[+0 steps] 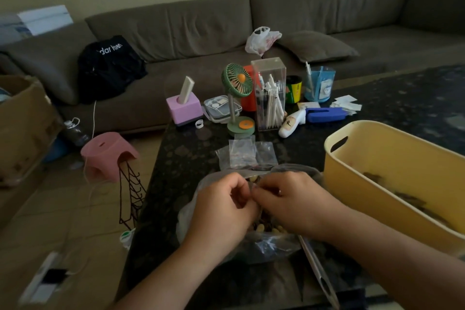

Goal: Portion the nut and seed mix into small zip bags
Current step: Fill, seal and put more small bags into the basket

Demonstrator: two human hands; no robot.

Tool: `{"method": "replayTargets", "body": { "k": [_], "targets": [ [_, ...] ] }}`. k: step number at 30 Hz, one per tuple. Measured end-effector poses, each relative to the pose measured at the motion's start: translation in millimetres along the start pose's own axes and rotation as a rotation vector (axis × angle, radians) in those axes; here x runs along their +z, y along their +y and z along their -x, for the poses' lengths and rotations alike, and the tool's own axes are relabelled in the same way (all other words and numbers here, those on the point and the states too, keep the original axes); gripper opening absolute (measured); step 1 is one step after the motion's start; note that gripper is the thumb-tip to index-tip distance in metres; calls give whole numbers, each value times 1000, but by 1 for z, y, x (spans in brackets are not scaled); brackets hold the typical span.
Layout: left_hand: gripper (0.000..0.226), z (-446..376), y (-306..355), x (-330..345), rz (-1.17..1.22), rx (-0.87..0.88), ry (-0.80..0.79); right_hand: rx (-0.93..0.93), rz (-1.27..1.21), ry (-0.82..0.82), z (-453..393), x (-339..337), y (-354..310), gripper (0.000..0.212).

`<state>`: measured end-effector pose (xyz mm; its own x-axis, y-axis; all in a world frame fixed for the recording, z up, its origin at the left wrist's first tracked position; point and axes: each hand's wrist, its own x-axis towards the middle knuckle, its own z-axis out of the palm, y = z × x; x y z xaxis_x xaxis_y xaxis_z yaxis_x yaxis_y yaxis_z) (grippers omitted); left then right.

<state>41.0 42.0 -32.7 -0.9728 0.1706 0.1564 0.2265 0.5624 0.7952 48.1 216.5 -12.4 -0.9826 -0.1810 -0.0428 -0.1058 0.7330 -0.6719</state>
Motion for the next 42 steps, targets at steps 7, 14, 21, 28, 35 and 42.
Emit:
{"method": "replayTargets", "body": {
  "k": [7,14,21,28,35,42],
  "targets": [
    [30,2,8,6,-66,159,48,30,19,131,-2,1,-3,11],
    [30,-10,0,-5,-160,226,156,-25,163,78,1,4,-11,10],
    [26,-7,7,-7,273,16,-219,5,141,37,-5,-2,-5,3],
    [108,-6,-4,-16,-372,408,-280,86,-221,-101,0,-22,-2,14],
    [84,-5,-7,-13,-287,264,-337,146,-312,-158,3,-28,-1,16],
    [70,-4,-12,-10,-272,256,-296,166,-452,-154,3,-31,8,19]
  ]
}}
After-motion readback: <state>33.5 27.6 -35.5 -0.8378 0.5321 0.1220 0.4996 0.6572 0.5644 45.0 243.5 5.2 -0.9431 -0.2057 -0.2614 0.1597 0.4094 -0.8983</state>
